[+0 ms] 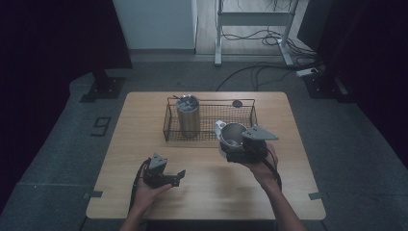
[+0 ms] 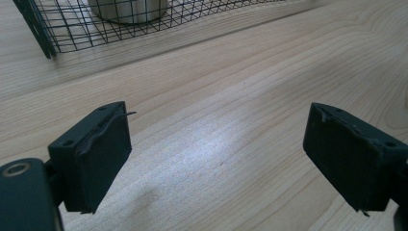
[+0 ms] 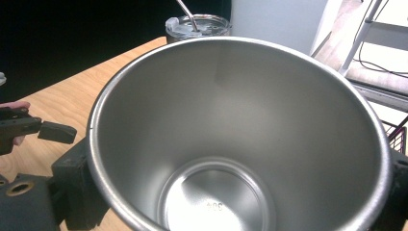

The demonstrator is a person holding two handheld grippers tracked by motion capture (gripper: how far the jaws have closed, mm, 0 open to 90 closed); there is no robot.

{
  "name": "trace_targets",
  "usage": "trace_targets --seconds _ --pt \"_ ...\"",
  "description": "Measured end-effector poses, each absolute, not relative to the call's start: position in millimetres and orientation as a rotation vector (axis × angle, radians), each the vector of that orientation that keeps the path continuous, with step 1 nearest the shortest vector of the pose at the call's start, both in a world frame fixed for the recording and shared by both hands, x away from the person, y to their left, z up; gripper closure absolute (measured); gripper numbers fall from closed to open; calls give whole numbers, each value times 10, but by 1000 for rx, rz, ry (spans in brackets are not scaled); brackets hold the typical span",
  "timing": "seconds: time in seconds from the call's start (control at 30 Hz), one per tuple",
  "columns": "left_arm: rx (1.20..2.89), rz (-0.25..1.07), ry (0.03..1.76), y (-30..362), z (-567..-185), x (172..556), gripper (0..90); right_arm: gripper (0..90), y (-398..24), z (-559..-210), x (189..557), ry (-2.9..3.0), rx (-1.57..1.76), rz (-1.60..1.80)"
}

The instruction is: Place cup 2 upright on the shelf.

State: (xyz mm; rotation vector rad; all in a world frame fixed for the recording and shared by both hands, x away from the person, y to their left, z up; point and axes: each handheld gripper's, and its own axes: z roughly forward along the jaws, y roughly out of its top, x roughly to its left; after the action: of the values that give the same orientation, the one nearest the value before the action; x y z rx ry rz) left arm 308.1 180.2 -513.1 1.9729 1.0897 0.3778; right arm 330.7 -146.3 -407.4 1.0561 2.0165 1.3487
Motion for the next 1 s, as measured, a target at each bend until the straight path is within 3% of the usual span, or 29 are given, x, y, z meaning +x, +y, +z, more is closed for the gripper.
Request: trace_targets --seconds 1.0 --pt "1982 370 1088 1785 -5147 3081 97 75 -1521 -4007 3696 1988 1092 1342"
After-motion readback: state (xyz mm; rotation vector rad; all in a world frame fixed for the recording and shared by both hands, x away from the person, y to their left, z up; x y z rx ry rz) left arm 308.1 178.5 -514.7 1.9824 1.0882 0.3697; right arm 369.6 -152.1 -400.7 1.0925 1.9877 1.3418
